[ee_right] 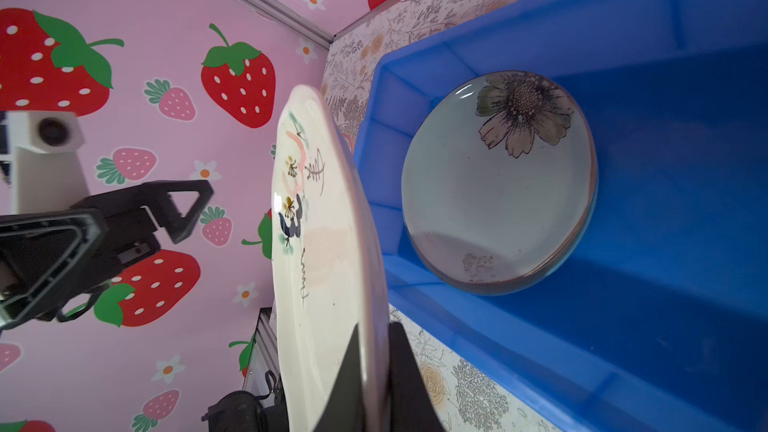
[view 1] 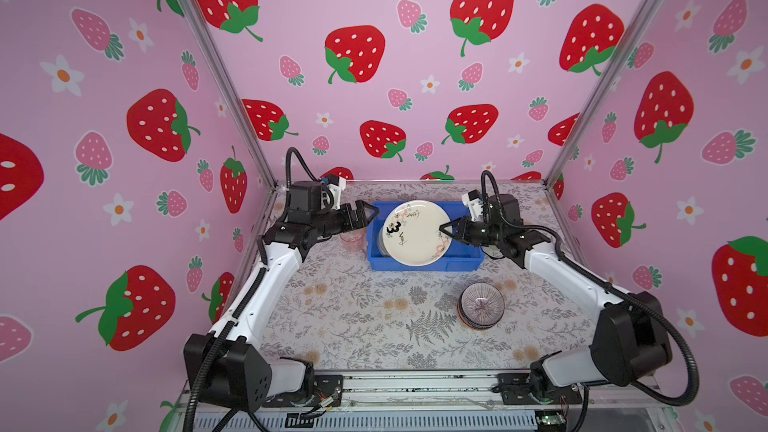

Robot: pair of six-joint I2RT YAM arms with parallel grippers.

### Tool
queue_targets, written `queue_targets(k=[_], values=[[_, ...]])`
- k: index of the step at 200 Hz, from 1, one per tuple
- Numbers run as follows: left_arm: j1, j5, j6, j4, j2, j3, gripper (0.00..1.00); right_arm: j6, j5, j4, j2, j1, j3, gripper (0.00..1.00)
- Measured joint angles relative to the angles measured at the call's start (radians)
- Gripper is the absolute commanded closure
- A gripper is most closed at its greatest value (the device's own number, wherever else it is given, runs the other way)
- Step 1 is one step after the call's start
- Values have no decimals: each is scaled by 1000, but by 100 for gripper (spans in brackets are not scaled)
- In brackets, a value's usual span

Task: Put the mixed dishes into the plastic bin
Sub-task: 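Lower the white plate into the bin onto the flower plate with both grippers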

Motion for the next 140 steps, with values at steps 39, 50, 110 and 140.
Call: queue_targets(k=[39,50,110,140], values=[[18,-87,50,16,22,24,1,-10,34,-3,112,-6,102,100],[26,-97,60,14,37,17,1,-12,43,-1,143,-6,120,100],[46,-165,105,-27,44,-16,1,-3,58,21,335,-10,189,100],[52,-180,114,-36,44,-16,1,4,62,40,393,-10,202,100]])
